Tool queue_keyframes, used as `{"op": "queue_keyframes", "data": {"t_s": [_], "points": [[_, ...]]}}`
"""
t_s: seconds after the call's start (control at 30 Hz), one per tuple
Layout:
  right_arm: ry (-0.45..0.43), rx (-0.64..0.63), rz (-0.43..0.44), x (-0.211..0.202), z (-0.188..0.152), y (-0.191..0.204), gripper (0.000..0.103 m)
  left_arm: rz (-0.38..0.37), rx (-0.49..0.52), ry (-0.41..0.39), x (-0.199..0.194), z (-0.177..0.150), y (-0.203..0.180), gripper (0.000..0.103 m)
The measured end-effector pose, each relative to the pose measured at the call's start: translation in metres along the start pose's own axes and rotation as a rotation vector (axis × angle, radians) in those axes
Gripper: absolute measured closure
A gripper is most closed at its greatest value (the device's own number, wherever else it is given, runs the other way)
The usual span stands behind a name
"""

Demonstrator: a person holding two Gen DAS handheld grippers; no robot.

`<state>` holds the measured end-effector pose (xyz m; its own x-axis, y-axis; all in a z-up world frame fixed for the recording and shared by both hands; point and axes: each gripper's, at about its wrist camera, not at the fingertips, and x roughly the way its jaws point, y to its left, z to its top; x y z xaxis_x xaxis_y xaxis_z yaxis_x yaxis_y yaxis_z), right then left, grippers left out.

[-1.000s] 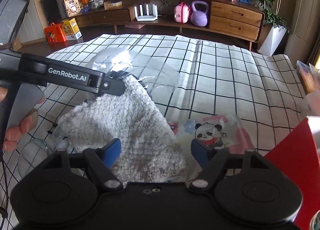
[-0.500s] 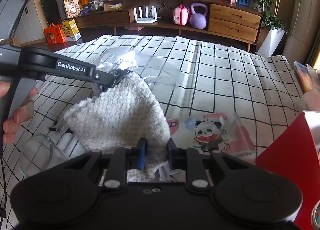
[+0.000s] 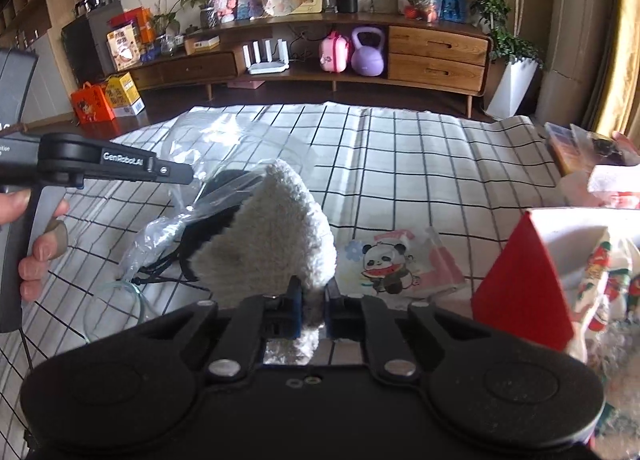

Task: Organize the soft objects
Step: 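Lift the plastic bag and knitted cloth and lower both into the red box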

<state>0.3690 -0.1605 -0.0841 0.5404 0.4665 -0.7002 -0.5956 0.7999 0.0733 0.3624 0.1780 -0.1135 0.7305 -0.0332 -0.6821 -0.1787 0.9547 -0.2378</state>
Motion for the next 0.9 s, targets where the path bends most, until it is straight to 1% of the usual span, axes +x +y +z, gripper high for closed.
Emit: {"op": "queue_keyframes", "data": {"t_s": [0.23,0.47,0.63,0.9], "points": [[-0.057,0.071,-0.018,-0.047,0.001,-0.016,0.095,-0.023,0.007,-0.039,-0.039,0.012,-0.001,0.093],[-0.123,0.140,-0.012,-0.102,0.002,-0.033,0.095,-0.038,0.024,-0.058,-0.085,0.027,-0.015,0.093],[-0.162,0.158,-0.020,-0.141,0.000,-0.044,0.095,-0.081,0.035,-0.063,-0.117,0.030,-0.035,0.093],[-0.232,0.194,-0.060,-0.198,-0.007,-0.069,0.095,-0.143,0.077,-0.063,-0.157,0.024,-0.081,0.093]]}}
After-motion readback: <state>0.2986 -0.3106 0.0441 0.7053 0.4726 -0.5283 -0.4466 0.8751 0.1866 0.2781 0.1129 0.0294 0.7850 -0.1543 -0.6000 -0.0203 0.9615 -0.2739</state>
